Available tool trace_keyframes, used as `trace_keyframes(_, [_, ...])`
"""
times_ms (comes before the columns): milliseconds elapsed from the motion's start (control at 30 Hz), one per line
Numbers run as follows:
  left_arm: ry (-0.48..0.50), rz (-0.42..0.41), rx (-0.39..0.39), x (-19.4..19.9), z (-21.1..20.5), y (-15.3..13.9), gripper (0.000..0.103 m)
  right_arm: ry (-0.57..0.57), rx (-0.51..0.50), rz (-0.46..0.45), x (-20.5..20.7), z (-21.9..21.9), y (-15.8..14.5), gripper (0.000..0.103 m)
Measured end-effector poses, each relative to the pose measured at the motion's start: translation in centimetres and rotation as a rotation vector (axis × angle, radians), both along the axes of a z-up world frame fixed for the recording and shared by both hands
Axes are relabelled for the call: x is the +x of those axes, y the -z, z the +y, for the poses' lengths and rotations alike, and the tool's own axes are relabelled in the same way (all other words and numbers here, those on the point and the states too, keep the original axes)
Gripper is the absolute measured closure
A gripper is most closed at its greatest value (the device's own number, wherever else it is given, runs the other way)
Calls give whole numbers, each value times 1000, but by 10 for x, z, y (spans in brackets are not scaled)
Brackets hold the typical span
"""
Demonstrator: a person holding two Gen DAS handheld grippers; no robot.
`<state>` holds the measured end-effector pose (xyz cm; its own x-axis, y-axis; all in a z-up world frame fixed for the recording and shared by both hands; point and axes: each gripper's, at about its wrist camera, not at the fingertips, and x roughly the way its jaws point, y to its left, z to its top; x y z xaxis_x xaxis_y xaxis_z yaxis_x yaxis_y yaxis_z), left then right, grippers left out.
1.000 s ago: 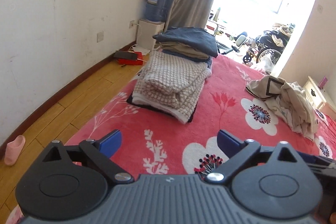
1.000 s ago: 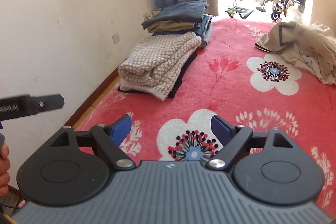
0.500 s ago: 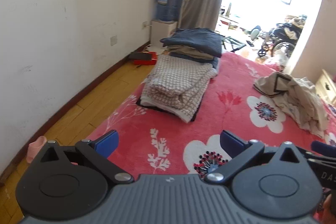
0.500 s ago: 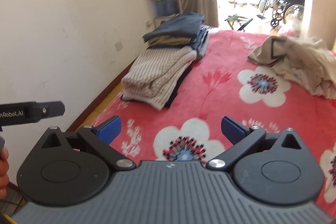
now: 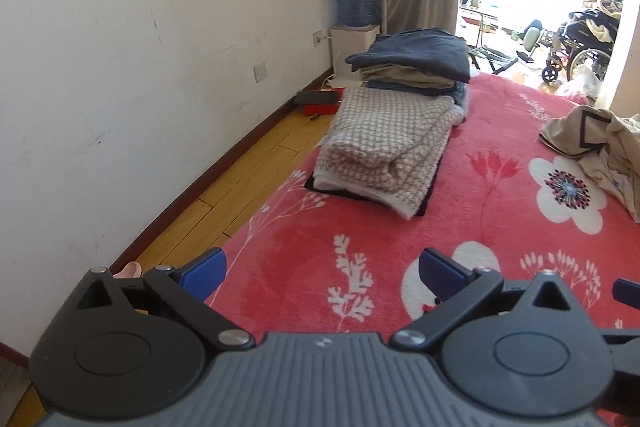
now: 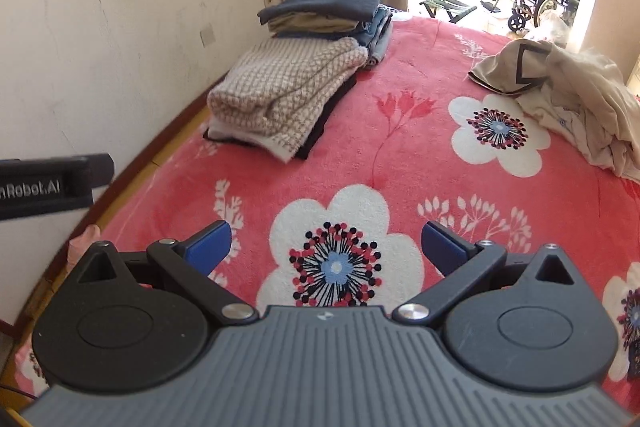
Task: Fold clothes
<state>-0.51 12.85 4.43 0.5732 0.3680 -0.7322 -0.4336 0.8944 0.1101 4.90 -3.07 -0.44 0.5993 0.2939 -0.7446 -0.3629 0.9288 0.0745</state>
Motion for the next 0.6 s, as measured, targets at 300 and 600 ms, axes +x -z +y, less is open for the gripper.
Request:
trace_keyframes(300, [-39,18,-42,0,8,16,0,1,-25,14,6,11,8,1])
trace_keyframes(600, [-32,20,-22,-4,2,21,0,11,-32,27,5,10,11,1])
